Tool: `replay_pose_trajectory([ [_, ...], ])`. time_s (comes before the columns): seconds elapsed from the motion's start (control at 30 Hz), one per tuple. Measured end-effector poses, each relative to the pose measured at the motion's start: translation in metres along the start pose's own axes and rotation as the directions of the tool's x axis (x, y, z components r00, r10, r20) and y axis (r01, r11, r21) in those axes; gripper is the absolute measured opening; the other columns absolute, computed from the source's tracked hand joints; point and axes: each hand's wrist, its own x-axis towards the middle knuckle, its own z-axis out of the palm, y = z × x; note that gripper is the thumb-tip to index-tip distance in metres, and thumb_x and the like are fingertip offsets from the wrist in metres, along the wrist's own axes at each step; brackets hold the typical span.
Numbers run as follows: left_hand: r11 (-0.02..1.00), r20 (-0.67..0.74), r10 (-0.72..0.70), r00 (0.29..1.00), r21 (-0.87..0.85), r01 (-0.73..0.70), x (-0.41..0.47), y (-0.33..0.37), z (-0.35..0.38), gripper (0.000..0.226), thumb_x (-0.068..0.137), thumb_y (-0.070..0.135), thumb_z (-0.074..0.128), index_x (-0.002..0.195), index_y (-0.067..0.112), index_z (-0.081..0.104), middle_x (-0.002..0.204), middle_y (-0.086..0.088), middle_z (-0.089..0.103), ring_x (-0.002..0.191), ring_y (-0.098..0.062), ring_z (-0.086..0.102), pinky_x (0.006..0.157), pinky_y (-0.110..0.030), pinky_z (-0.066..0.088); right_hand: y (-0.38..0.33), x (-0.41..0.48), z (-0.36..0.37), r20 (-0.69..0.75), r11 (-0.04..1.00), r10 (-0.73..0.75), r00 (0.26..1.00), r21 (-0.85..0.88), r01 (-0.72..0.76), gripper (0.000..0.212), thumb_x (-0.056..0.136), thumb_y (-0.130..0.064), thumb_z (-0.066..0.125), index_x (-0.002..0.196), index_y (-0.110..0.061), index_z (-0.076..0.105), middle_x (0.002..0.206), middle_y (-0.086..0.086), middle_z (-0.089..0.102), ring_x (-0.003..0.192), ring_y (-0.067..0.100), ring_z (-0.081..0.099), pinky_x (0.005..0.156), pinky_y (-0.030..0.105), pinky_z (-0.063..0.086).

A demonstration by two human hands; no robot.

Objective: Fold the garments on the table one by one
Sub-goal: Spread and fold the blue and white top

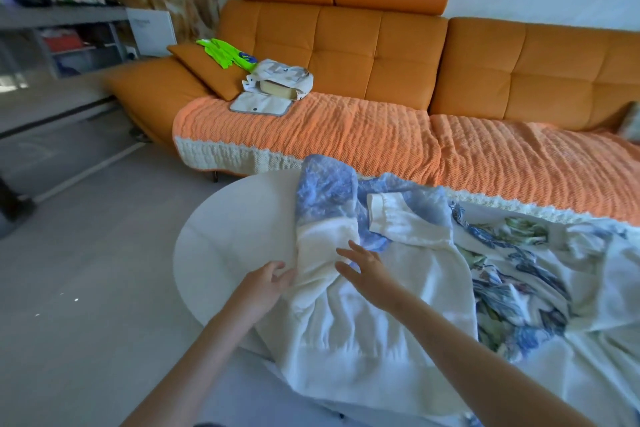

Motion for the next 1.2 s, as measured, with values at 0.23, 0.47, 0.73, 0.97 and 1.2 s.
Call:
replay_pose_trajectory([
  [0.23,0.992,0.118,-0.094,0.989,-0.075,0.103,-0.043,-0.007,-0.006,0.048,0.066,0.049,0.077,0.091,0.01,0.065,0.08,0.002,0.061,0.078,-0.017,0.061,0.06,-0.023,0.04,-0.03,-0.043,0.02,-0.018,0.99,0.076,0.997,0.122,-0.073,0.044,0.095,-0.035,0.05,0.135,-0.016,0.049,0.131,0.012,0.049,0.123,0.024,0.046,0.109,0.033,0.028],
  [0.47,0.94,-0.061,0.142,0.988,-0.305,-0.154,-0.091,0.019,0.022,0.023,0.063,0.026,0.074,0.082,0.023,0.06,0.077,0.01,0.06,0.074,-0.012,0.059,0.059,-0.013,0.042,-0.048,-0.074,0.024,0.269,0.596,0.245,0.931,0.716,-0.364,0.056,0.086,-0.058,0.054,0.113,-0.008,0.057,0.092,0.01,0.061,0.068,0.021,0.064,0.06,0.035,0.058],
  [0.73,0.803,0.149,0.478,0.866,0.325,-0.499,-0.122,0.011,0.073,0.042,0.077,0.027,0.064,0.119,0.026,0.059,0.104,0.002,0.054,0.103,-0.017,0.053,0.088,-0.025,0.042,-0.012,-0.094,0.031,0.061,0.803,0.395,0.917,0.462,-0.377,0.034,0.076,-0.008,0.064,0.108,-0.003,0.054,0.098,0.016,0.061,0.082,0.026,0.06,0.07,0.038,0.052],
  [0.97,0.837,-0.165,0.525,0.835,0.278,-0.472,-0.135,-0.044,0.073,0.077,0.06,0.017,0.081,0.12,0.039,0.039,0.127,0.009,0.042,0.11,-0.016,0.048,0.081,-0.03,0.052,-0.006,-0.101,0.034,0.075,0.718,0.33,0.941,0.627,-0.302,0.066,0.083,-0.007,0.067,0.138,-0.011,0.03,0.111,0.009,0.051,0.099,0.026,0.056,0.07,0.03,0.052],
  [1.2,0.793,-0.173,0.599,0.782,0.265,-0.549,-0.139,-0.042,0.069,0.02,0.071,0.0,0.066,0.083,0.016,0.067,0.09,0.011,0.049,0.077,0.001,0.048,0.07,-0.008,0.036,-0.005,-0.118,0.03,-0.072,0.974,0.095,0.993,-0.202,-0.108,0.074,0.086,-0.028,0.063,0.147,-0.019,0.021,0.134,0.008,0.036,0.118,0.025,0.041,0.097,0.031,0.036],
])
